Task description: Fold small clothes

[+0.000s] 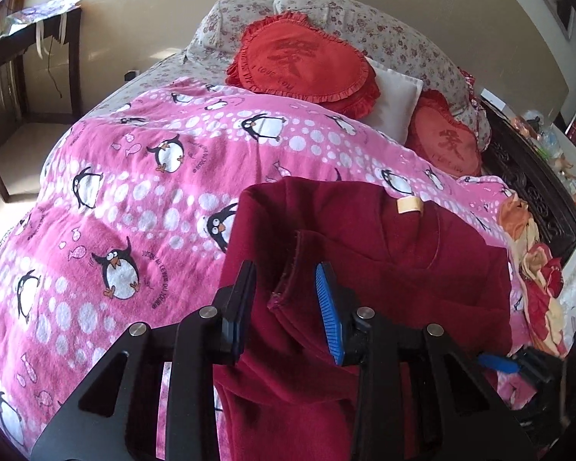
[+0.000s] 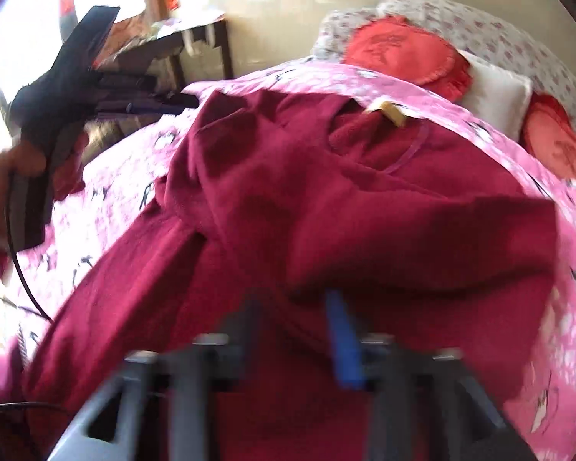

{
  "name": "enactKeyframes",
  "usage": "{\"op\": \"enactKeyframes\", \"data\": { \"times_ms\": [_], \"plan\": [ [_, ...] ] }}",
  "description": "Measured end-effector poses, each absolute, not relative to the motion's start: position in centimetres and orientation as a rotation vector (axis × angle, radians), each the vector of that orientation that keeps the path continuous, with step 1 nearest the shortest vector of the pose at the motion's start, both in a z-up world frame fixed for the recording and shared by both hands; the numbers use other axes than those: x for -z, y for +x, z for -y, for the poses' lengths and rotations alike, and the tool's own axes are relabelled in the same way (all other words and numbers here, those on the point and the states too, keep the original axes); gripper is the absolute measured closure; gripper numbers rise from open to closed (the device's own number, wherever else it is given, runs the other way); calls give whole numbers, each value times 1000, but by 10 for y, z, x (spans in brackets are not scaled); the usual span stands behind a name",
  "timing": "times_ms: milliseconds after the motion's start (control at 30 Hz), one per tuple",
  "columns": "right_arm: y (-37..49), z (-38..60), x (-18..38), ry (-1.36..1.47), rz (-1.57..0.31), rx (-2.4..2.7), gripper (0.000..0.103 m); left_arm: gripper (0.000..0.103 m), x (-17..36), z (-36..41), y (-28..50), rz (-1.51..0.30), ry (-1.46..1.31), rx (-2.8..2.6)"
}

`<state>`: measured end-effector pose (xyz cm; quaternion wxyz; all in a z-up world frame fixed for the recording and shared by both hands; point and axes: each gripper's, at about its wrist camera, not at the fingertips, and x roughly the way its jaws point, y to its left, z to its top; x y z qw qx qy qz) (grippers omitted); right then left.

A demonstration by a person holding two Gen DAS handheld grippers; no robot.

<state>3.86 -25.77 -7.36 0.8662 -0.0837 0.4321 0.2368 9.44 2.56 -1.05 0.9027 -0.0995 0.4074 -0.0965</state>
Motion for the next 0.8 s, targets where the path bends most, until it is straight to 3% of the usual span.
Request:
{"op": "enactKeyframes", "data": {
  "times_ms": [200, 367, 433, 500, 700, 800],
  "plan": [
    [40, 330, 31, -49, -749, -230, 55, 69, 36, -14, 109, -914, -159, 154],
    [92, 374, 46, 26, -852, -57, 54, 69, 55, -19, 113, -958, -174, 109],
    [103, 376, 51, 22, -866, -50, 54, 53, 58, -16, 111, -962, -158, 134],
    [106, 379, 52, 71, -859, -57, 54, 47, 61, -11, 112, -961, -132, 163],
    [104, 386, 56, 145, -858, -75, 54, 48, 69, -10, 119, -981, -155, 185],
    [107, 388, 58, 140, -860, -58, 54, 84, 68, -12, 118, -979, -171, 184]
  ]
}}
